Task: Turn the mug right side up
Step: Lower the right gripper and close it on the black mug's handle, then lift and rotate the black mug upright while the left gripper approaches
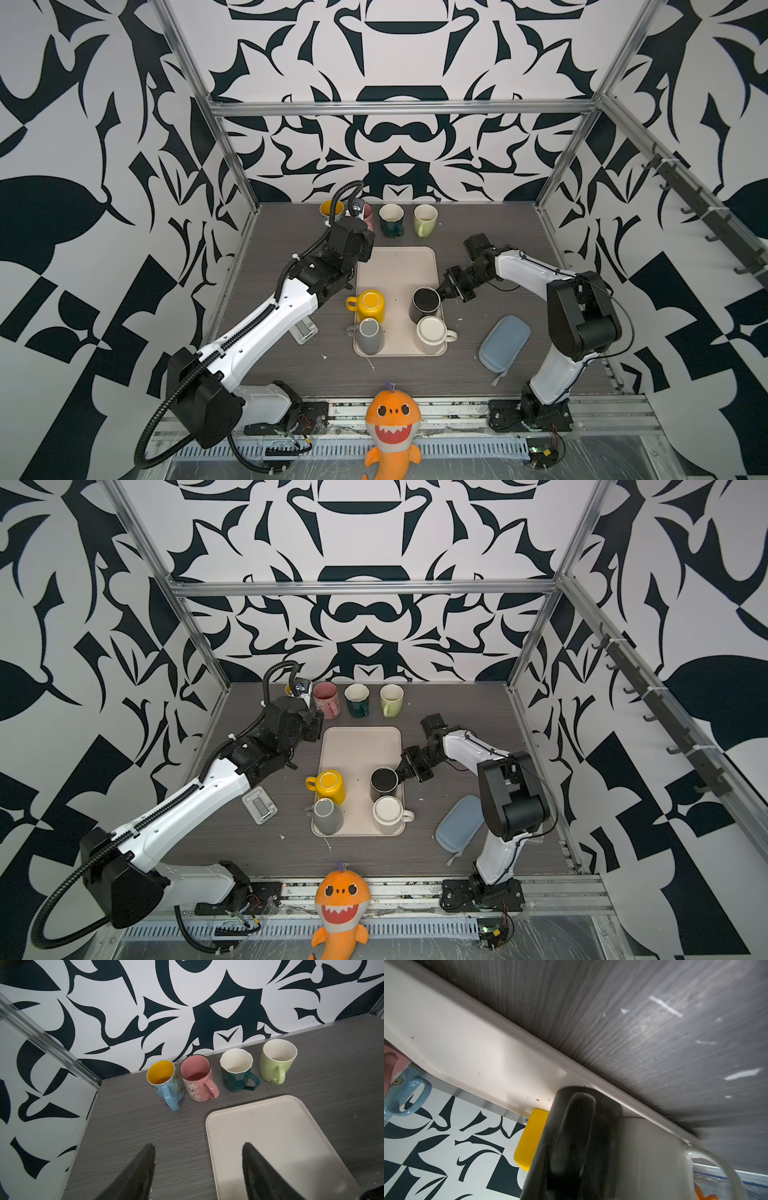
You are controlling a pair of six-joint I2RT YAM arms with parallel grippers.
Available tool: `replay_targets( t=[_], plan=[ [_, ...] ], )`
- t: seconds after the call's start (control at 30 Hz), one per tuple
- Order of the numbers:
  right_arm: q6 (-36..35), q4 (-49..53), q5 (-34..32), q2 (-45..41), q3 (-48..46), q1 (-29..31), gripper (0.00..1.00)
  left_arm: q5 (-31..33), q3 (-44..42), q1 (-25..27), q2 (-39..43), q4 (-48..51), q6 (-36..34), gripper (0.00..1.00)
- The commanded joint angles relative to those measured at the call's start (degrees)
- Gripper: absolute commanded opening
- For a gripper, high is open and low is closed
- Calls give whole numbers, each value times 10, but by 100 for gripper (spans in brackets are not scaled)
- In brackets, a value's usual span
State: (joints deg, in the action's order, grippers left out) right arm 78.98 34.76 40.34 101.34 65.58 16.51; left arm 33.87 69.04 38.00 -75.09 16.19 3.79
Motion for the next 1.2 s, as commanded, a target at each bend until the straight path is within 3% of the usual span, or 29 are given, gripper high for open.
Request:
replay_targets(
  t=[0.0, 0.3, 0.67, 0.9, 1.17],
  plan=[
    [-3, 1, 8, -4, 18, 4, 0, 9, -2, -4, -5, 14, -2, 70],
    [20, -81, 3, -14, 24, 5, 0, 13, 9, -6, -14, 15, 0, 70],
    [-12, -164, -56, -97, 11, 11, 0, -10, 31, -13, -15, 9, 8, 69],
    [-76, -197, -114, -151, 6, 33, 0, -51, 52, -18, -13, 7, 22, 69],
    [-195, -205, -208, -185, 23, 97, 0, -172, 116, -38, -25, 57, 67, 71]
  ],
)
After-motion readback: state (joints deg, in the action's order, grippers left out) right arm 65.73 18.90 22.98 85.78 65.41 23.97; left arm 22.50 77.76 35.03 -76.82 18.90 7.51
